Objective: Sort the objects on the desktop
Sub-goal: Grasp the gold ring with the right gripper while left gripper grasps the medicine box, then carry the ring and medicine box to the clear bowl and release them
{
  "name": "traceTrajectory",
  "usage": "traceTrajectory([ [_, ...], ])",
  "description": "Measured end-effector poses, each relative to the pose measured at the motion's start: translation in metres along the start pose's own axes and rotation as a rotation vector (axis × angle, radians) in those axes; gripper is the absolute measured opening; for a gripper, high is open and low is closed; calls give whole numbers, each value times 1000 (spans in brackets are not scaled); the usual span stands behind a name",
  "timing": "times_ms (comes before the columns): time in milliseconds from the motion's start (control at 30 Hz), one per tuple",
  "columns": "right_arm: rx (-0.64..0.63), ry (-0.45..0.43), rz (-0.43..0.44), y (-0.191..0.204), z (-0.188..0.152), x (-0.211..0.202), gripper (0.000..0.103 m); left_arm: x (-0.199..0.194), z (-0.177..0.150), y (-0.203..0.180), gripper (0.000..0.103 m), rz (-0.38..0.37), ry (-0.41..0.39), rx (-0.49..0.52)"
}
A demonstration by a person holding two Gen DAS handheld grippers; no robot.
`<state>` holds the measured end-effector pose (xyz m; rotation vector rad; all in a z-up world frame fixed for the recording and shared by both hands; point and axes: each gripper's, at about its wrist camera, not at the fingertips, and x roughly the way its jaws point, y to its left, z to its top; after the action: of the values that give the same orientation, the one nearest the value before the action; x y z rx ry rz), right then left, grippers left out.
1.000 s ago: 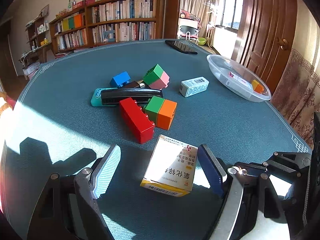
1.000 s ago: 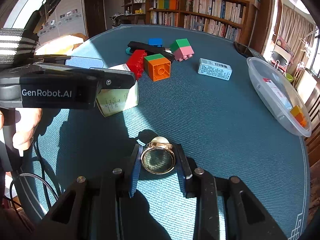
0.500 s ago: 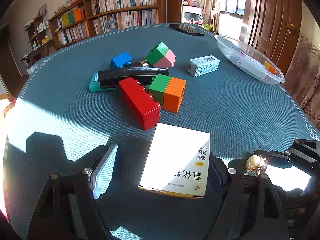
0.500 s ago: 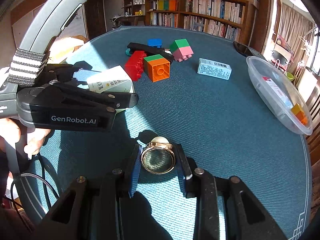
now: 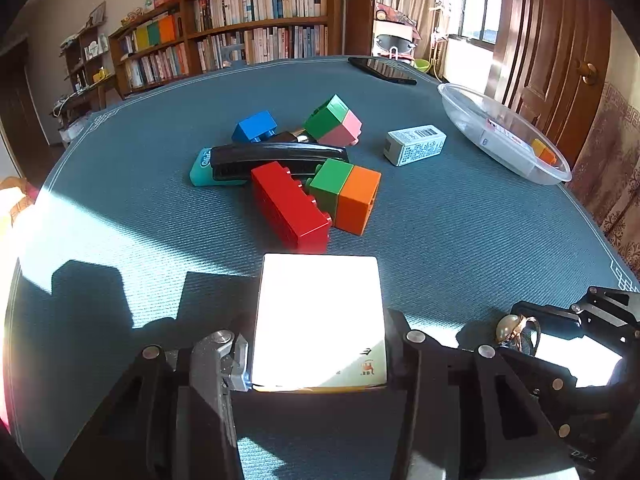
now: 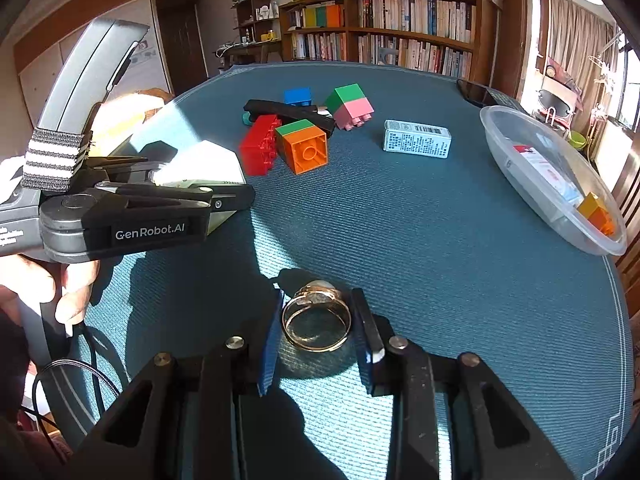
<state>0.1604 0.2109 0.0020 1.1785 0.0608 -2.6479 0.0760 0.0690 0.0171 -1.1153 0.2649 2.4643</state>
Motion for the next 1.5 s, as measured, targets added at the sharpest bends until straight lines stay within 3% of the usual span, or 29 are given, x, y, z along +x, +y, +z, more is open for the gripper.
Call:
traceTrajectory([
  [300,56,-26,14,-11,4,-4,36,-10,8,-6,47,3,-32,2],
  [600,-19,37,-27,-4,-1,5,41,-10,12,-10,47,0,-33,11],
  [933,-52,21,-65,-2,-4,3,37,-10,13,-10,47,8,-33,4],
  [1133,38,-27,-52,-19,6,-8,37,-14,19,-15,47,4,-53,12],
  [1500,196,-174,-170,-72,34,-34,37,-21,48,-39,47,-25,-113,63],
])
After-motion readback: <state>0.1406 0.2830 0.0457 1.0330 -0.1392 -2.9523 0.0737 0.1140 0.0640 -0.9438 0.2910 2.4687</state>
